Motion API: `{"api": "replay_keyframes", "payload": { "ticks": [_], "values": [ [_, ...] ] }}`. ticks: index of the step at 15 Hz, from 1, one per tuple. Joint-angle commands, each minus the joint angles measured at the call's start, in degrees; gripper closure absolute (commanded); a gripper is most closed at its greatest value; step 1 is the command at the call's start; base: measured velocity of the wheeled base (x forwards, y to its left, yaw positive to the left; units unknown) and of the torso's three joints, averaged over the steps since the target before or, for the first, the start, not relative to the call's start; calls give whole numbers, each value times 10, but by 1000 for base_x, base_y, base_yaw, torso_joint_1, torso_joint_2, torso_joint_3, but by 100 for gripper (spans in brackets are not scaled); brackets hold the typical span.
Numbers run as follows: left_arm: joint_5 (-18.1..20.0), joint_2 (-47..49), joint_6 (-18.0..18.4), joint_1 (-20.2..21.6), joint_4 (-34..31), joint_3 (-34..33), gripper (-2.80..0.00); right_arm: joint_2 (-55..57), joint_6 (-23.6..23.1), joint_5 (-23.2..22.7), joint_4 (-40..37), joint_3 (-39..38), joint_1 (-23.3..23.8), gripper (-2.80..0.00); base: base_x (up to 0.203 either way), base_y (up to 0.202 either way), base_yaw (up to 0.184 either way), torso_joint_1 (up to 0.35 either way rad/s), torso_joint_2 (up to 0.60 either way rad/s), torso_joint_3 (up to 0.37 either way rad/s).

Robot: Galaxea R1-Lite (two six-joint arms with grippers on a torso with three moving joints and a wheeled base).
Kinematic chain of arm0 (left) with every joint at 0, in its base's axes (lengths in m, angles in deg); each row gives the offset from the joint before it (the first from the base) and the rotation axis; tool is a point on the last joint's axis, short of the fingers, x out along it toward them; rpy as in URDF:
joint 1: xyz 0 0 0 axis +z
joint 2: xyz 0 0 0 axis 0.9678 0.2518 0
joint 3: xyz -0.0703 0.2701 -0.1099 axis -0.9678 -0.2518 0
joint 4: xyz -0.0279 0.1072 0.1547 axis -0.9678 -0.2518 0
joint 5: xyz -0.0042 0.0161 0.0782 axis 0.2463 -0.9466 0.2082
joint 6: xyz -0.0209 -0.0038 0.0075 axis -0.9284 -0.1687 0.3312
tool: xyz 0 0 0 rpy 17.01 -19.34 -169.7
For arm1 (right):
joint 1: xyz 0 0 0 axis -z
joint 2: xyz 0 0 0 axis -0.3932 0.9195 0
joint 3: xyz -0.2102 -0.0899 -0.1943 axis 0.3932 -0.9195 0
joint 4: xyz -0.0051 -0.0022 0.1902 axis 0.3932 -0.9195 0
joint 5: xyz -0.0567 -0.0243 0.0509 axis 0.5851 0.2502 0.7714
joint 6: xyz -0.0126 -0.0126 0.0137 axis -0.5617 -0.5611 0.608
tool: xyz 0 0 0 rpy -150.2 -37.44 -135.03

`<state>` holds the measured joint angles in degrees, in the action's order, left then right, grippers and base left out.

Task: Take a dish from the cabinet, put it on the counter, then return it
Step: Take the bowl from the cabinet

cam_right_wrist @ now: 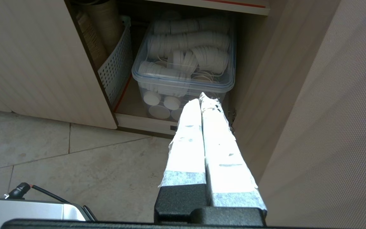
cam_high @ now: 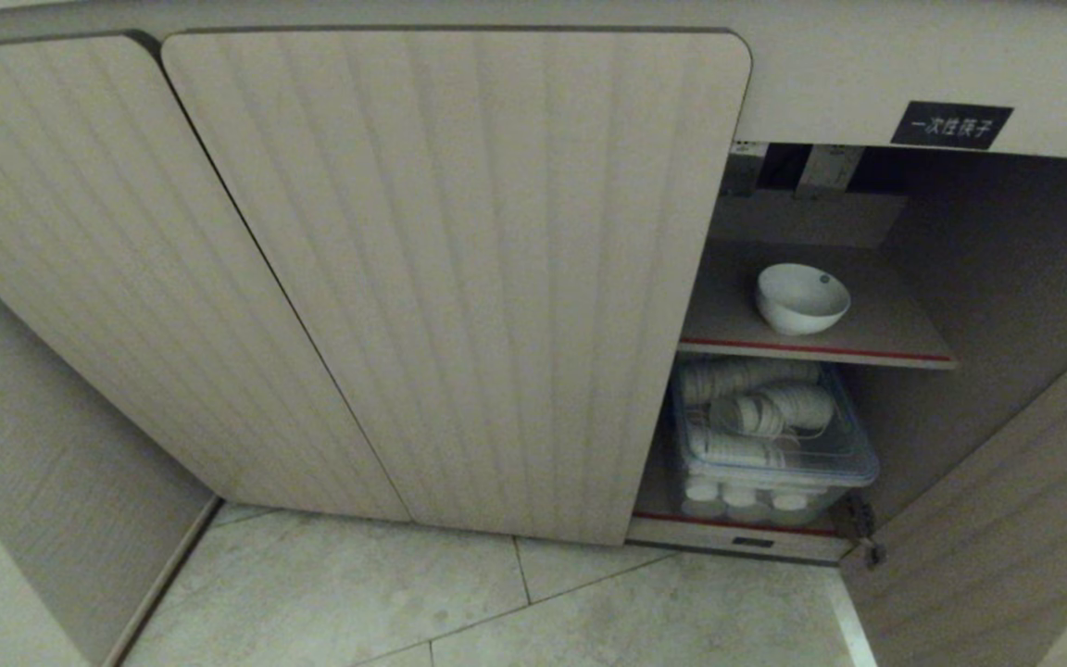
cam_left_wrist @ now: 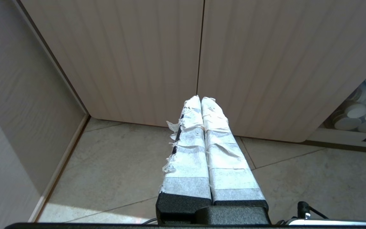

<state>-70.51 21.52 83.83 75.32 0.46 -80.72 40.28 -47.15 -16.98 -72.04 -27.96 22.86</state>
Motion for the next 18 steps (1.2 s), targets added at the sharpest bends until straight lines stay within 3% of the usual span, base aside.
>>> {"api": "replay_keyframes", "payload": {
  "ticks": [1, 9, 15, 18],
  "values": [
    [0, 0, 0, 0, 0, 0, 0, 1, -1, 0, 0, 0, 0, 0, 0, 0, 0, 0, 0, 0],
    [0, 0, 0, 0, 0, 0, 0, 6, 2, -1, -3, 1, 0, 0, 0, 0, 0, 0, 0, 0],
    [0, 0, 0, 0, 0, 0, 0, 127, -9, -3, 22, 0, 0, 0, 0, 0, 0, 0, 0, 0],
    [0, 0, 0, 0, 0, 0, 0, 208, -14, -41, 75, 0, 1, 0, 0, 0, 0, 0, 0, 0]
  ]
}}
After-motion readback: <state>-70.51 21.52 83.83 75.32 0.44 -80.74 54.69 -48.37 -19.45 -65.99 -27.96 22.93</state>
